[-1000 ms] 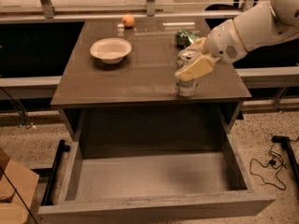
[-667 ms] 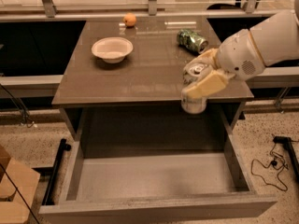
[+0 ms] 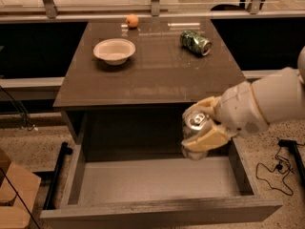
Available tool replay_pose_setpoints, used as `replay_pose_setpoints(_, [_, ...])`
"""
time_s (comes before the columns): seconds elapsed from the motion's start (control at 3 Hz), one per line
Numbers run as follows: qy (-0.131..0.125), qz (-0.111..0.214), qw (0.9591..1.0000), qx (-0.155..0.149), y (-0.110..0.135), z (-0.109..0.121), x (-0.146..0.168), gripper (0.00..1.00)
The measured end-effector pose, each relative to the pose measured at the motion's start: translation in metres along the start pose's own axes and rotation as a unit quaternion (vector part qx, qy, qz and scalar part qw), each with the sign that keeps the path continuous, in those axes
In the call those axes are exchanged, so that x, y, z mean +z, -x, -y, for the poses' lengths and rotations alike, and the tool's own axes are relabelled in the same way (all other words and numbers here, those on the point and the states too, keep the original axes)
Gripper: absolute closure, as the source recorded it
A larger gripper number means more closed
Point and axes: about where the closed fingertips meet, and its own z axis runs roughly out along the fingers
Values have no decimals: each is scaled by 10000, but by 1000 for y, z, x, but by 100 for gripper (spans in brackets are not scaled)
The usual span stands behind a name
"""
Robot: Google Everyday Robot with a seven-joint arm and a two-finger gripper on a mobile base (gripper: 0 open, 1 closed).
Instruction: Place 7up can into top drawer
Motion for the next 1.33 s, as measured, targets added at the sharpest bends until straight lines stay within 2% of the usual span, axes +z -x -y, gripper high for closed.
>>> replay_pose_setpoints(0.33, [166,-58,9997,197,-26,-11,21,100])
replay_pose_setpoints(0.67, [205,-54,9995,231,-28,-11,24,100])
replay_pose_setpoints(1.0, [39,-143,9999,-12,-34,-9,44,100])
replay_pose_setpoints(1.33, [-199,78,9996,-172,-47,5,67,100])
